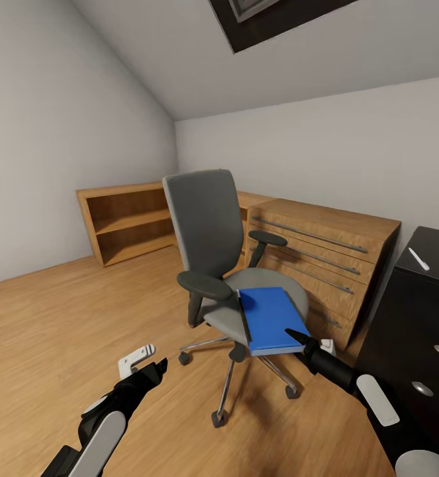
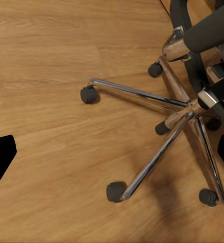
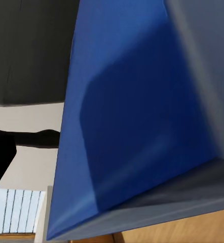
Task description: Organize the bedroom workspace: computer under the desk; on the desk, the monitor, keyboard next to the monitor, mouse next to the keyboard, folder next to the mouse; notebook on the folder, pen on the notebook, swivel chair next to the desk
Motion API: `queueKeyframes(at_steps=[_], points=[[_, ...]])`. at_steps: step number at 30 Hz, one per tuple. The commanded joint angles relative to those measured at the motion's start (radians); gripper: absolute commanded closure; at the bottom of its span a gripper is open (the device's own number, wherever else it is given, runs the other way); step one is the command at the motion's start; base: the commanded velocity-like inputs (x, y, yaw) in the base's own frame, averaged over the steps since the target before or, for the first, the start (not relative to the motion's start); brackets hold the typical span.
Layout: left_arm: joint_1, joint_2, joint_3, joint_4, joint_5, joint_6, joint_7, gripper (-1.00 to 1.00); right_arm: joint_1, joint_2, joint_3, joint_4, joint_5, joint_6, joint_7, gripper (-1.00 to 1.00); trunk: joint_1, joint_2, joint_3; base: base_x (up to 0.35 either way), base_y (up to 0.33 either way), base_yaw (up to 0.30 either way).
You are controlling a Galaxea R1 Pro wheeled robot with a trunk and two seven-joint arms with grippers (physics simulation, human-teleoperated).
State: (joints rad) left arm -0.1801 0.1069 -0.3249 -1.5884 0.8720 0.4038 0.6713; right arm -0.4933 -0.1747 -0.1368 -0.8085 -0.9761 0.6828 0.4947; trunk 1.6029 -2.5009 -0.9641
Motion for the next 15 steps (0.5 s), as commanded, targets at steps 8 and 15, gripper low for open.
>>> queueKeyframes(at_steps=[8,15], points=[[-0.001,0.001,-0.002,0.002,0.006,0.000,0.008,-1.00,-0.001,0.000,-0.003,0.000,-0.003,0.007,0.001,-1.00,0.000,0.000,-0.001,0.000,0.000,0.000],[-0.001,0.000,-0.002,0.002,0.004,0.000,0.008,-1.00,-0.001,0.000,-0.003,0.000,-0.003,0.007,0.000,-1.00,0.000,0.000,-0.001,-0.025,-0.039,0.000]])
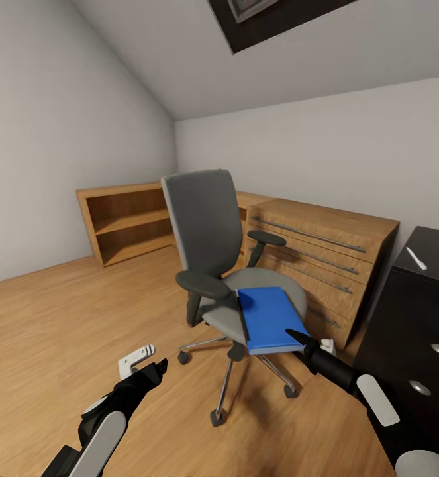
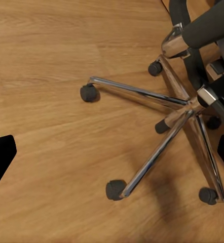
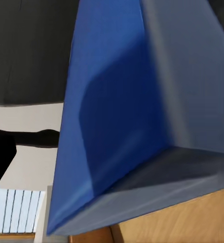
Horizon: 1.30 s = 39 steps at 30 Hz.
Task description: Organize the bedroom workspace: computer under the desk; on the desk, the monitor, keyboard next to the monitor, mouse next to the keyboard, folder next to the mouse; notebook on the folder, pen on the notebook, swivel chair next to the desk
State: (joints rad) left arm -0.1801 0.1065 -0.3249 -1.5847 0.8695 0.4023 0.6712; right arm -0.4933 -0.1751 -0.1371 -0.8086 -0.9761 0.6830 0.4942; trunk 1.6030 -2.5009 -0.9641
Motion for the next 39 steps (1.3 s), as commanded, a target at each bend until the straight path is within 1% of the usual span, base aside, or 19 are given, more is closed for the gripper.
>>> queueKeyframes(at_steps=[1,16,17,30,36,39], points=[[-0.001,0.001,-0.002,-0.001,0.007,0.001,0.008,-1.00,-0.001,0.000,-0.003,0.000,-0.003,0.007,0.001,-1.00,0.000,0.000,-0.001,-0.027,-0.042,0.000],[-0.001,0.001,-0.002,-0.001,0.008,0.002,0.008,-1.00,-0.001,-0.001,-0.004,0.000,-0.002,0.007,0.000,-1.00,0.000,0.000,-0.001,-0.006,-0.009,0.000],[-0.001,0.001,-0.002,-0.001,0.008,0.001,0.008,-1.00,-0.001,-0.001,-0.004,0.000,-0.002,0.007,0.000,1.00,0.000,0.000,-0.001,0.000,0.000,0.000],[-0.001,-0.001,-0.003,0.000,0.009,0.003,0.008,-1.00,-0.001,-0.001,-0.004,0.000,-0.001,0.006,0.001,1.00,0.000,0.000,-0.001,0.000,0.000,0.000],[-0.001,-0.001,-0.003,0.000,0.009,0.003,0.008,-1.00,-0.001,-0.001,-0.004,-0.001,-0.001,0.005,0.001,1.00,-0.003,0.001,0.022,0.000,0.000,0.000],[-0.001,-0.002,-0.003,0.000,0.009,0.003,0.008,-1.00,-0.001,-0.001,-0.004,-0.002,0.000,0.003,0.003,1.00,-0.015,0.022,0.032,0.000,0.000,0.000]])
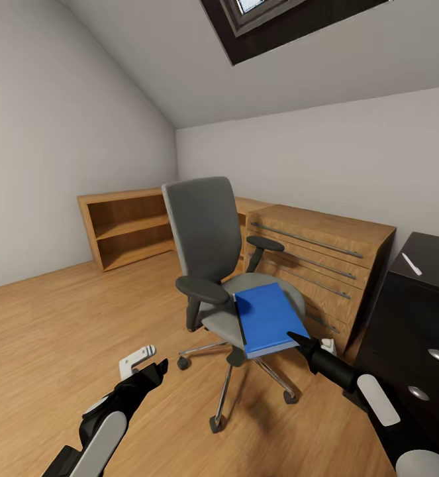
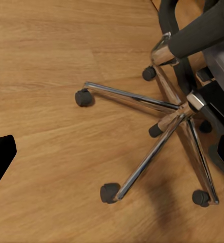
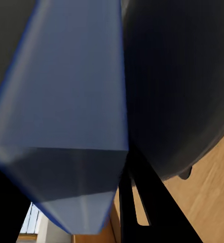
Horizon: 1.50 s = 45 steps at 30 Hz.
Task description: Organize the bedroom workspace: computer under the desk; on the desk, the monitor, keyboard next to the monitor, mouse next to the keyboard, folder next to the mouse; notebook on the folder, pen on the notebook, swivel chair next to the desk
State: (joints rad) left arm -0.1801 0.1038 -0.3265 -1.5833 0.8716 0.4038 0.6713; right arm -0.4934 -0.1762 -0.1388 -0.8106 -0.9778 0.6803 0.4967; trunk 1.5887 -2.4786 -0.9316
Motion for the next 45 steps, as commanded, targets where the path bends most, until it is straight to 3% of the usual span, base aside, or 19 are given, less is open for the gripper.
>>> queueKeyframes(at_steps=[1,8,21,37,45], points=[[-0.001,0.001,-0.002,-0.001,0.007,0.001,0.008,-1.00,-0.001,0.000,-0.002,-0.001,0.001,0.006,0.002,1.00,-0.004,0.007,0.002,0.000,0.000,0.000],[-0.001,0.000,-0.004,-0.001,0.007,0.001,0.008,-1.00,-0.001,-0.004,-0.002,-0.006,0.001,0.005,0.006,1.00,-0.031,0.056,0.024,-0.082,0.000,0.000],[-0.001,0.000,-0.005,-0.001,0.007,0.001,0.008,-1.00,-0.001,-0.009,-0.006,-0.023,0.002,0.005,0.032,1.00,-0.081,0.147,0.065,-0.319,0.000,0.000],[-0.001,-0.001,-0.014,0.018,0.006,0.001,0.008,-1.00,0.002,-0.034,-0.008,-0.089,0.006,-0.035,0.030,1.00,-0.142,0.259,0.115,-0.028,0.000,0.000],[-0.001,-0.001,-0.020,0.019,0.006,0.001,0.008,-1.00,0.082,-0.034,-0.008,-0.223,0.011,-0.164,0.006,1.00,-0.173,0.315,0.140,0.000,0.000,0.000]])
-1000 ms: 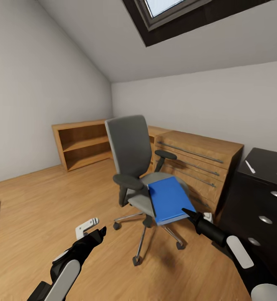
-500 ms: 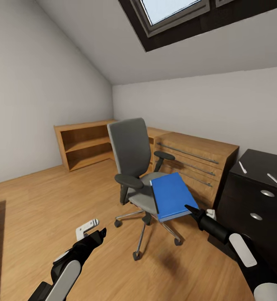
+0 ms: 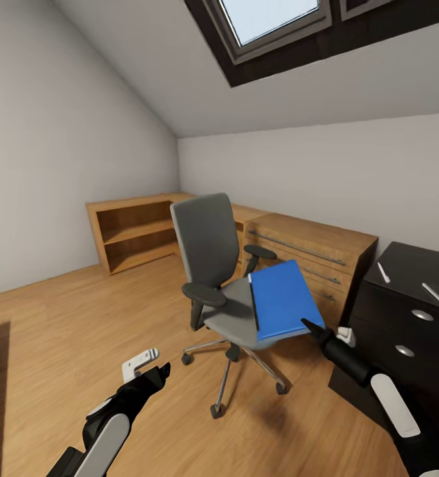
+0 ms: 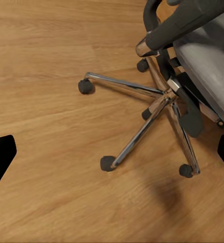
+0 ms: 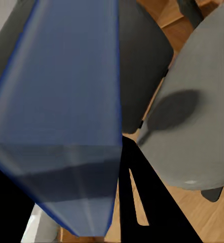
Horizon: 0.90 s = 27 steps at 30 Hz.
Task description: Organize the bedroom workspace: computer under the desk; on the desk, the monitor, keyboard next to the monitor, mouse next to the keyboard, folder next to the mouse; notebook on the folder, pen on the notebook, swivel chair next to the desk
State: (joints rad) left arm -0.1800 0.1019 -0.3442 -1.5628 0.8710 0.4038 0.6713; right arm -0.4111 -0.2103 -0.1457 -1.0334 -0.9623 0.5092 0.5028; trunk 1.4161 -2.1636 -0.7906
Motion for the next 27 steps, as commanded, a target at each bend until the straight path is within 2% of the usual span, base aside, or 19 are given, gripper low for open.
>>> queueKeyframes(at_steps=[1,4,5,7,8,9,10,11,13,14,20,22,25,27], points=[[-0.001,0.001,-0.002,0.000,0.006,0.001,0.008,-1.00,0.020,0.000,-0.002,-0.037,-0.004,-0.017,-0.022,1.00,-0.004,0.007,0.002,0.000,0.000,0.000],[-0.001,0.000,-0.003,0.004,0.006,0.001,0.008,-1.00,0.047,0.000,-0.002,-0.095,-0.003,-0.044,-0.075,1.00,-0.016,0.028,0.012,0.000,0.000,0.000],[-0.001,0.000,-0.004,0.009,0.004,0.001,0.008,-1.00,0.076,0.000,-0.002,-0.181,0.008,-0.063,-0.181,1.00,-0.019,0.035,0.015,0.000,0.000,0.000],[-0.001,0.000,-0.008,0.012,0.005,0.001,0.009,-1.00,0.102,0.001,-0.001,-0.279,0.058,-0.068,-0.333,1.00,-0.027,0.049,0.021,0.000,0.000,0.000],[-0.001,0.000,-0.013,0.014,0.005,0.001,0.011,-1.00,0.118,0.004,0.001,-0.353,0.122,-0.067,-0.472,1.00,-0.031,0.056,0.024,0.000,0.000,0.000],[-0.001,0.000,-0.015,0.014,0.005,0.001,0.011,-1.00,0.128,0.007,0.004,-0.396,0.168,-0.065,-0.568,1.00,-0.035,0.063,0.027,0.000,0.000,0.000],[-0.001,0.000,-0.015,0.015,0.005,0.001,0.011,-1.00,0.133,0.009,0.005,-0.415,0.189,-0.065,-0.614,1.00,-0.039,0.070,0.030,0.000,0.000,0.000],[-0.001,0.000,-0.017,0.018,0.005,0.001,0.010,-1.00,0.140,0.018,0.007,-0.446,0.222,-0.064,-0.698,1.00,-0.042,0.077,0.034,0.000,0.000,0.000],[-0.001,0.000,-0.018,0.023,0.004,0.001,0.009,-1.00,0.150,0.043,0.008,-0.482,0.258,-0.064,-0.803,1.00,-0.050,0.091,0.040,0.000,0.000,0.000],[-0.001,0.000,-0.019,0.026,0.004,0.001,0.009,-1.00,0.157,0.064,0.009,-0.496,0.275,-0.068,-0.848,1.00,-0.054,0.098,0.043,-0.047,0.000,0.000],[-0.001,0.000,-0.019,0.027,0.004,0.001,0.010,-1.00,0.162,0.084,0.018,-0.506,0.286,-0.069,-0.875,1.00,-0.077,0.140,0.062,-0.204,0.000,0.000],[-0.001,-0.001,-0.019,0.027,0.003,0.001,0.010,-1.00,0.166,0.084,0.058,-0.508,0.291,-0.069,-0.875,1.00,-0.085,0.154,0.068,-0.328,0.000,0.000],[-0.001,-0.001,-0.019,0.027,0.003,0.000,0.011,-1.00,0.167,0.084,0.088,-0.508,0.293,-0.070,-0.875,1.00,-0.096,0.175,0.077,-0.318,0.000,0.000],[-0.001,-0.001,-0.019,0.027,0.003,0.000,0.011,-1.00,0.167,0.084,0.091,-0.508,0.293,-0.070,-0.874,1.00,-0.104,0.189,0.084,-0.240,0.000,0.000]])
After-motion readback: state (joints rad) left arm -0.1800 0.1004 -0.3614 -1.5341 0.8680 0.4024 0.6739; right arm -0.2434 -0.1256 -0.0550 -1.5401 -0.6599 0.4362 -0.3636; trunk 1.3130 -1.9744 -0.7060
